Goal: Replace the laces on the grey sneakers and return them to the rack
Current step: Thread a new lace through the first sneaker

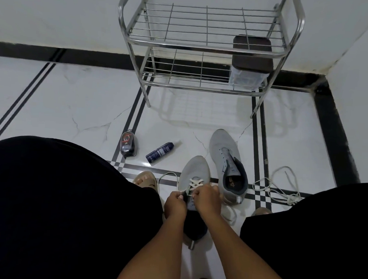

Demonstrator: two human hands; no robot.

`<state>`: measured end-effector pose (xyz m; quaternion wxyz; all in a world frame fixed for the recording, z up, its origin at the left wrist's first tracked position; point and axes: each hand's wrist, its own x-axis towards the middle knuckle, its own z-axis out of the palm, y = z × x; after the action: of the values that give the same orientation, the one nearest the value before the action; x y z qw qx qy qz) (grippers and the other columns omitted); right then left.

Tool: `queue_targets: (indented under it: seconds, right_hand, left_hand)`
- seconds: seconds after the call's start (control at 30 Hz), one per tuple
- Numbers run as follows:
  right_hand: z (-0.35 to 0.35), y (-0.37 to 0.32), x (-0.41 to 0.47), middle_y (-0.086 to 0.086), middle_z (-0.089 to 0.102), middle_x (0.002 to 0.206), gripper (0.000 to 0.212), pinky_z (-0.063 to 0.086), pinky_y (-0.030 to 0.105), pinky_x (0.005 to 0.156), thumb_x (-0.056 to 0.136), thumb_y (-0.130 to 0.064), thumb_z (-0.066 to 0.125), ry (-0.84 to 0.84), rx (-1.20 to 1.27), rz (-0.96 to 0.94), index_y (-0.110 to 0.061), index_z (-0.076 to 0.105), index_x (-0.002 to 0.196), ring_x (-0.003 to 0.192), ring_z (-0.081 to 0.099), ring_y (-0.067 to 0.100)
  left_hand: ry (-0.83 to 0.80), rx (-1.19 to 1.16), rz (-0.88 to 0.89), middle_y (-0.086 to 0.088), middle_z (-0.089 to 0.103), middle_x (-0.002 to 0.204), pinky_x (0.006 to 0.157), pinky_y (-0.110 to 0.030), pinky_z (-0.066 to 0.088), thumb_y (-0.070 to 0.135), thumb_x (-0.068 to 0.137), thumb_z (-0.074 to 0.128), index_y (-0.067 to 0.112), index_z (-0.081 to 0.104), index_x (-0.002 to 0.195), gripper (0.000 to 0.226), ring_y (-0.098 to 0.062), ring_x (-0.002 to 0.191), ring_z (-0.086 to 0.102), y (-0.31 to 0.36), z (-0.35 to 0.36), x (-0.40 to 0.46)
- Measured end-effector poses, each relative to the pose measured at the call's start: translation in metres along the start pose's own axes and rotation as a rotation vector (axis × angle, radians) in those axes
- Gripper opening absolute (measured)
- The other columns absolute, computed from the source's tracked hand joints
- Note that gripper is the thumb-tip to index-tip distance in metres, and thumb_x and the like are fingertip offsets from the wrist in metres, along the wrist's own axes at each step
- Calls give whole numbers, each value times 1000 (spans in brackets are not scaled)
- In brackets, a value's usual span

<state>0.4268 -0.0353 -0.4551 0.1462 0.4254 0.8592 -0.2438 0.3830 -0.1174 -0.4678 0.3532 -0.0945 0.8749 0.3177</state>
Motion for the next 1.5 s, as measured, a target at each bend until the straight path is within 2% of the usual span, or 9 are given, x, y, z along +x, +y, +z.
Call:
queue_targets:
  seconds: [0.43, 0.57, 0.67, 0.8, 1.0, 1.17, 1.3, 1.4, 1.5]
  right_hand:
    - [0, -6, 1, -11, 60, 117, 19, 23, 38, 96, 87, -23, 57, -13, 62, 24, -33, 73, 87, 117, 40, 20]
    - [5, -8, -2, -11, 62, 113, 20, 21, 37, 96, 89, -24, 57, 16, 68, -17, -32, 75, 87, 114, 39, 20]
    - [3, -4, -2, -11, 63, 113, 19, 23, 38, 97, 91, -25, 58, -16, 106, 0, -36, 73, 95, 116, 38, 20]
    - [0, -2, -1, 1, 62, 119, 40, 25, 37, 100, 92, -22, 54, -15, 91, -20, -39, 53, 129, 122, 40, 24]
    - [2, 7, 8, 7, 57, 123, 48, 27, 34, 97, 91, -23, 52, -77, 81, -71, -42, 47, 135, 120, 44, 26]
    - [-4, 17, -8, 4, 58, 116, 31, 43, 36, 87, 87, -27, 60, 114, -132, -47, -20, 53, 117, 110, 54, 25]
    - [-2, 33, -10, 5, 60, 125, 31, 49, 34, 81, 95, -11, 45, -128, -154, 202, -16, 60, 122, 114, 59, 24]
    - [4, 40, -12, 8, 60, 126, 32, 50, 36, 86, 92, -17, 51, -215, 10, 266, -12, 60, 123, 115, 59, 27]
    - [8, 40, -8, 12, 65, 116, 32, 53, 36, 79, 87, -19, 54, -255, 112, 306, -10, 63, 115, 103, 65, 29]
  left_hand:
    - [17, 0, -15, -8, 65, 113, 75, -24, 38, 17, 99, 42, 16, 61, 111, 22, -26, 101, 59, -2, 6, 0]
    - [15, -90, -87, -8, 64, 102, 70, -25, 38, 22, 97, 43, 14, 64, 105, 24, -25, 87, 57, 0, 1, 2]
    - [13, -266, -117, -10, 67, 101, 76, -27, 47, 18, 94, 50, 17, 64, 90, 14, -25, 86, 60, 0, 0, 9]
    - [-85, -220, -62, -8, 71, 97, 89, -37, 52, 23, 89, 62, 23, 62, 76, 13, -28, 92, 65, 0, 6, 15]
    - [-89, -158, -41, -10, 70, 99, 90, -35, 52, 20, 88, 65, 24, 56, 66, 24, -29, 96, 65, 0, 3, 20]
    - [-43, -4, -14, -6, 66, 102, 77, -28, 44, 29, 93, 56, 21, 55, 81, 15, -26, 92, 59, 7, 1, 15]
    - [40, 65, 10, -10, 64, 107, 73, -26, 37, 25, 96, 48, 18, 56, 94, 11, -27, 91, 55, 9, 1, 9]
    - [138, -48, -7, -18, 62, 110, 79, -31, 41, 16, 97, 43, 10, 56, 101, 15, -32, 98, 57, 17, -8, -1]
    - [313, -434, -12, -26, 56, 120, 90, -40, 42, 9, 100, 34, -3, 49, 114, 24, -33, 104, 56, 47, -34, -9]
